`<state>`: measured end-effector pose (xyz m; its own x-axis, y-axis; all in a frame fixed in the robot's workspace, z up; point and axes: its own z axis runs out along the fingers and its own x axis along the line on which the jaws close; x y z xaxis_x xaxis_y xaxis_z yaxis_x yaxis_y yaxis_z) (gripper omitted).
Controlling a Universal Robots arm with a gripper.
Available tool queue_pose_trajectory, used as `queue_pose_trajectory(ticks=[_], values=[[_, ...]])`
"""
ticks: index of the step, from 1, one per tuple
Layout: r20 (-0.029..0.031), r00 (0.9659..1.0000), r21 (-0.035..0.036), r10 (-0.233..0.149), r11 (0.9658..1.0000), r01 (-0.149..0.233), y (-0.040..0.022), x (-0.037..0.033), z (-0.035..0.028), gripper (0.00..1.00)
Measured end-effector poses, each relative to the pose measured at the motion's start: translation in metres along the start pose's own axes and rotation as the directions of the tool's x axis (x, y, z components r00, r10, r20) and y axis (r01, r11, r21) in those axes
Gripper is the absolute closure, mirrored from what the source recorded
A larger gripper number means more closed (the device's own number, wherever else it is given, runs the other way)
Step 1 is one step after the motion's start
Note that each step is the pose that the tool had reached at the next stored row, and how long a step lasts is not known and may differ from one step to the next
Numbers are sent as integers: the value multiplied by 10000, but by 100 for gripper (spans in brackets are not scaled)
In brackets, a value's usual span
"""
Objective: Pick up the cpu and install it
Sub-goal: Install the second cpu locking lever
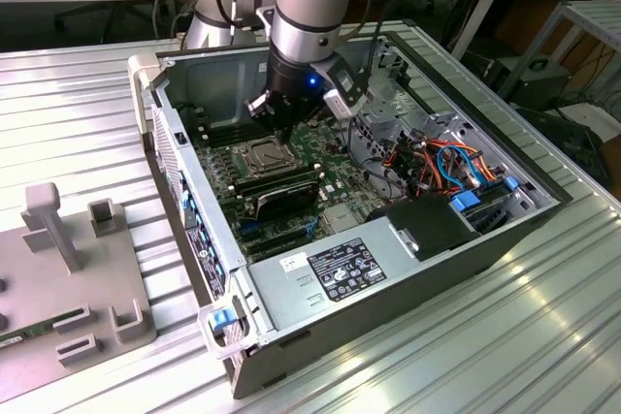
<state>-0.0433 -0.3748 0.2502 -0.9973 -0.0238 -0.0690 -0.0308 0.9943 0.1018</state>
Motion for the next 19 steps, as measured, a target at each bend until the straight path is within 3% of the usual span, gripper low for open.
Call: queue_pose_trajectory(ticks=[5, 19], values=[[0, 10000, -1, 0, 10000, 0, -90, 6, -2, 89], [-2, 10000, 4, -2, 10000, 2, -93, 134, 35, 89]])
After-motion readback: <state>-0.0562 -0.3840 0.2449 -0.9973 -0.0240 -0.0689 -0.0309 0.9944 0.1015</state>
